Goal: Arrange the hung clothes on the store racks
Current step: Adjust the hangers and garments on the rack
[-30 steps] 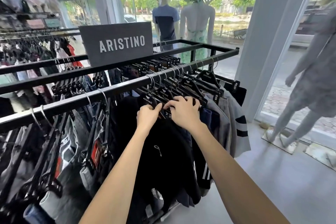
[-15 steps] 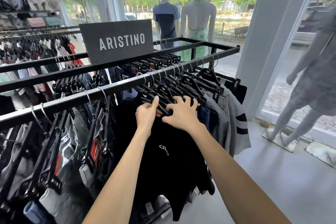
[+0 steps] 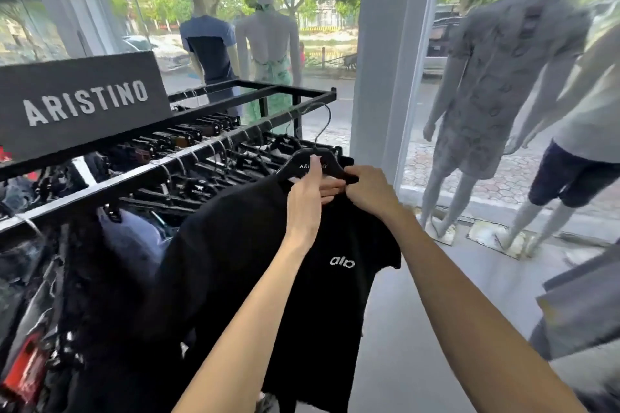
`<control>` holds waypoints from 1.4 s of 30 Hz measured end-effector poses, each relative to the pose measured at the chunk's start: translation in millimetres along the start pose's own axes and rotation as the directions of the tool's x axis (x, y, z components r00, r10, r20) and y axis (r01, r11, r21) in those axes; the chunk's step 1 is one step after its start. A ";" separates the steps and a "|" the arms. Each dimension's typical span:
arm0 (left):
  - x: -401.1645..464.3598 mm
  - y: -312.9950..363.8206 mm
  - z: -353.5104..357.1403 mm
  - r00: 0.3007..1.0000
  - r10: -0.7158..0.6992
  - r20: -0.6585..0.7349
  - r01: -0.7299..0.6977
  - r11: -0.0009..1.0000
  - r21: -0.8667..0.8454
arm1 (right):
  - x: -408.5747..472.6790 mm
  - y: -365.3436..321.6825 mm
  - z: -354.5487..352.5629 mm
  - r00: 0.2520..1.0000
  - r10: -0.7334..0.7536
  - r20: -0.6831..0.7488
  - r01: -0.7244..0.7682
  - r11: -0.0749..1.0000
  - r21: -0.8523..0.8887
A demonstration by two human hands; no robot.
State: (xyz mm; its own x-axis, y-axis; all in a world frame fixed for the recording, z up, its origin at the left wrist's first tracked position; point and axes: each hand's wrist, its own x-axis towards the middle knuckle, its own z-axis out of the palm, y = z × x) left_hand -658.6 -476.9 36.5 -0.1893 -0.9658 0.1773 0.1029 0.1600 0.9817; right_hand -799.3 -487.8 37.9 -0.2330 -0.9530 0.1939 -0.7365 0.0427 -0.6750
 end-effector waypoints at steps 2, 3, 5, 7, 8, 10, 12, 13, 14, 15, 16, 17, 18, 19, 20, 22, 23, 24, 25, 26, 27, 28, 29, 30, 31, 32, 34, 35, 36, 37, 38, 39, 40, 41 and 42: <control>6.9 -2.8 30.7 0.997 -0.027 0.071 0.026 0.999 0.022 | -2.5 25.1 -24.5 0.998 0.050 -0.028 -0.050 0.999 -0.002; 11.3 -4.3 52.0 0.991 -0.038 0.126 0.030 0.998 0.058 | -5.5 39.8 -41.2 0.995 0.083 -0.060 -0.084 0.996 -0.003; 22.1 -9.1 95.6 0.972 -0.058 0.226 0.028 0.991 0.134 | -10.4 71.5 -72.6 0.979 0.145 -0.143 -0.148 0.989 -0.010; 33.8 -13.4 140.6 0.948 -0.106 0.300 0.040 0.975 0.216 | -15.4 102.3 -104.2 0.960 0.194 -0.199 -0.207 0.977 -0.045; 40.0 -15.0 162.6 0.935 -0.134 0.328 0.053 0.968 0.246 | -18.5 116.8 -119.4 0.952 0.218 -0.212 -0.237 0.969 -0.066; 49.9 -17.2 205.0 0.904 -0.188 0.385 0.086 0.960 0.267 | -26.3 140.5 -147.6 0.941 0.266 -0.211 -0.295 0.948 -0.120; 57.4 -17.8 245.7 0.886 -0.207 0.414 0.074 0.946 0.315 | -33.2 160.6 -173.9 0.941 0.294 -0.169 -0.322 0.931 -0.170; 61.5 -17.9 263.9 0.887 -0.201 0.417 0.055 0.940 0.335 | -35.1 169.1 -185.1 0.940 0.311 -0.140 -0.330 0.931 -0.153; 67.6 -18.6 281.6 0.885 -0.195 0.424 0.029 0.930 0.366 | -36.3 178.0 -195.1 0.937 0.331 -0.109 -0.341 0.936 -0.085; 73.1 -18.6 298.8 0.879 -0.183 0.441 -0.004 0.920 0.391 | -37.2 186.5 -203.4 0.931 0.357 -0.075 -0.356 0.934 0.036; 79.7 -18.9 315.8 0.872 -0.175 0.458 -0.039 0.907 0.419 | -37.7 193.9 -210.4 0.923 0.383 -0.040 -0.371 0.911 0.180; 85.3 -17.5 331.4 0.864 -0.170 0.474 -0.075 0.887 0.455 | -37.3 200.2 -215.6 0.916 0.402 -0.005 -0.379 0.867 0.323; 90.3 -15.4 345.9 0.849 -0.173 0.499 -0.119 0.857 0.501 | -36.1 205.9 -220.2 0.912 0.410 0.012 -0.373 0.817 0.439; 92.3 -10.7 360.2 0.831 -0.169 0.530 -0.178 0.822 0.541 | -34.2 211.4 -225.1 0.908 0.419 0.000 -0.356 0.772 0.527; 92.3 -4.9 372.3 0.817 -0.151 0.556 -0.239 0.789 0.566 | -31.7 215.9 -229.8 0.901 0.432 -0.029 -0.330 0.728 0.601; 87.8 10.9 392.1 0.783 -0.095 0.615 -0.342 0.760 0.552 | -25.5 225.1 -241.6 0.871 0.479 -0.108 -0.264 0.642 0.720; 86.4 15.8 399.8 0.757 -0.091 0.647 -0.363 0.764 0.533 | -22.6 230.3 -248.6 0.850 0.505 -0.146 -0.233 0.611 0.757; 84.5 18.8 406.1 0.723 -0.101 0.683 -0.376 0.772 0.512 | -19.8 237.2 -256.7 0.828 0.529 -0.183 -0.203 0.589 0.782; 82.5 19.4 411.8 0.682 -0.117 0.722 -0.395 0.771 0.499 | -17.1 244.1 -265.0 0.805 0.553 -0.214 -0.177 0.568 0.804; 81.5 18.3 416.9 0.640 -0.129 0.757 -0.424 0.763 0.488 | -14.7 252.2 -273.9 0.779 0.579 -0.240 -0.153 0.547 0.823; 81.4 16.3 422.3 0.600 -0.130 0.790 -0.474 0.738 0.481 | -13.0 260.7 -283.3 0.750 0.605 -0.267 -0.124 0.526 0.842; 82.7 12.9 428.6 0.563 -0.121 0.818 -0.539 0.696 0.474 | -11.8 269.8 -293.0 0.719 0.631 -0.293 -0.095 0.506 0.858; 85.1 8.8 435.8 0.539 -0.101 0.836 -0.611 0.636 0.471 | -11.4 278.6 -302.6 0.692 0.653 -0.308 -0.064 0.480 0.875; 86.9 4.9 443.7 0.527 -0.082 0.846 -0.673 0.568 0.474 | -11.7 287.6 -311.2 0.668 0.672 -0.318 -0.036 0.456 0.889; 87.1 1.8 452.0 0.532 -0.061 0.844 -0.711 0.508 0.485 | -12.7 295.9 -319.0 0.646 0.687 -0.332 -0.007 0.441 0.898; 86.9 -2.3 461.6 0.548 -0.026 0.836 -0.733 0.467 0.495 | -14.2 302.4 -326.1 0.623 0.698 -0.353 0.015 0.440 0.898; 82.3 -8.9 480.0 0.557 0.082 0.826 -0.764 0.440 0.471 | -17.0 311.8 -337.1 0.569 0.720 -0.396 0.032 0.463 0.886; 78.8 -11.7 489.1 0.549 0.133 0.825 -0.779 0.441 0.447 | -18.4 314.5 -342.0 0.540 0.734 -0.412 0.026 0.475 0.880; 77.3 -15.5 499.0 0.540 0.167 0.825 -0.787 0.448 0.425 | -20.0 317.3 -346.9 0.508 0.749 -0.426 0.010 0.489 0.872; 74.8 -17.3 507.6 0.539 0.178 0.824 -0.786 0.459 0.415 | -21.7 319.7 -351.9 0.477 0.760 -0.440 -0.011 0.506 0.862; 74.2 -19.7 516.2 0.535 0.181 0.825 -0.782 0.476 0.402 | -23.9 322.1 -357.0 0.454 0.767 -0.453 -0.034 0.523 0.852; 73.5 -22.1 523.6 0.529 0.174 0.831 -0.776 0.496 0.390 | -25.9 325.7 -361.6 0.435 0.770 -0.466 -0.050 0.537 0.842; 73.6 -25.1 530.8 0.520 0.170 0.837 -0.771 0.516 0.374 | -28.5 329.6 -365.7 0.418 0.774 -0.475 -0.066 0.548 0.834; 73.1 -27.6 536.9 0.515 0.163 0.841 -0.765 0.531 0.366 | -31.0 333.6 -369.1 0.401 0.781 -0.480 -0.090 0.554 0.827; 73.7 -31.2 542.8 0.511 0.158 0.845 -0.761 0.540 0.359 | -33.9 337.3 -371.2 0.388 0.786 -0.481 -0.117 0.559 0.821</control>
State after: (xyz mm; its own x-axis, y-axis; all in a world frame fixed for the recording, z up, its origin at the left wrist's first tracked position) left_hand -1205.8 -442.3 56.5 -0.9056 -0.2960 0.3038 -0.1513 0.8946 0.4205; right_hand -1275.5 -329.7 67.9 -0.9749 -0.1917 -0.1133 0.1362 -0.1111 -0.9844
